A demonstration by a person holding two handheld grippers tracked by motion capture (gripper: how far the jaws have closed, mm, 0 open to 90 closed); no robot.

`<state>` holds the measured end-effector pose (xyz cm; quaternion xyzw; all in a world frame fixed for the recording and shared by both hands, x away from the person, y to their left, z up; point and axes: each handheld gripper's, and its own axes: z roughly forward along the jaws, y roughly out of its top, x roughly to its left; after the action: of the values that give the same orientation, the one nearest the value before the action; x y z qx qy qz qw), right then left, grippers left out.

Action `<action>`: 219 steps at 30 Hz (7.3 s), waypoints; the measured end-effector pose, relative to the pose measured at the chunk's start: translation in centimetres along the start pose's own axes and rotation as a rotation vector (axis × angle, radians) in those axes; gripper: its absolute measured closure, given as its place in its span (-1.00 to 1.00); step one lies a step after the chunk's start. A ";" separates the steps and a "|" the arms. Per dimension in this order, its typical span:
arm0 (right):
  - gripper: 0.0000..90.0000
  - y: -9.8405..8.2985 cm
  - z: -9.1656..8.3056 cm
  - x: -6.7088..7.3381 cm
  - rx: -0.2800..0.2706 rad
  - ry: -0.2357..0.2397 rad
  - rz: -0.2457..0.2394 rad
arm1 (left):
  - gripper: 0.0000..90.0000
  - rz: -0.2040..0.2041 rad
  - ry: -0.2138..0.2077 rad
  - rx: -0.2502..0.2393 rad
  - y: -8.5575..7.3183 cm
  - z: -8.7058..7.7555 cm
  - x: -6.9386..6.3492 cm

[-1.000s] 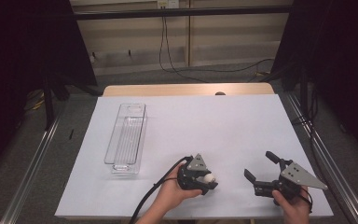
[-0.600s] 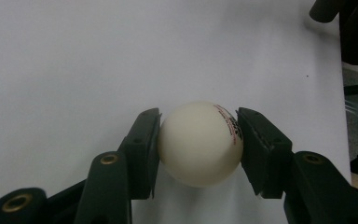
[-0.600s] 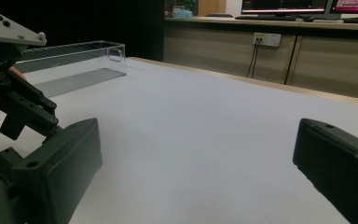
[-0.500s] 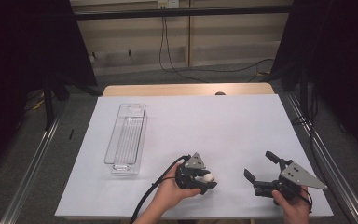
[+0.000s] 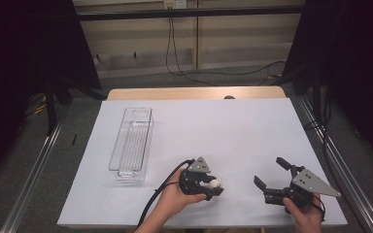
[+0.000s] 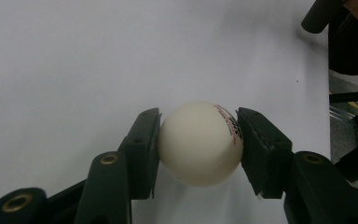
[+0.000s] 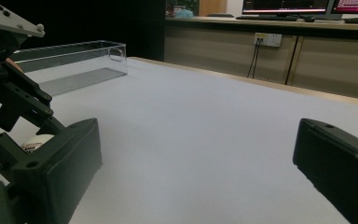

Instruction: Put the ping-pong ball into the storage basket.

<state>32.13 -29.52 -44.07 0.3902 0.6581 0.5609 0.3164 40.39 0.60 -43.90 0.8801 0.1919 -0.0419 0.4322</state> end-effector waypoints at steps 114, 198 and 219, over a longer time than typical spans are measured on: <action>-0.98 0.0 0.2 0.2 -0.003 0.004 -0.005 | 0.14 -0.146 0.069 -0.060 0.7 -4.7 2.2; -0.98 0.0 0.3 0.2 -0.002 0.011 -0.004 | 0.14 -0.221 0.123 -0.061 0.5 -8.5 4.4; -0.98 0.1 0.2 0.2 -0.005 0.013 -0.003 | 0.14 -0.235 0.143 -0.078 0.4 -9.2 4.8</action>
<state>32.23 -29.19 -44.05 0.3845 0.6596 0.5645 0.3138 44.15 8.94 -39.01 0.8349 0.3253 -0.0220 0.4434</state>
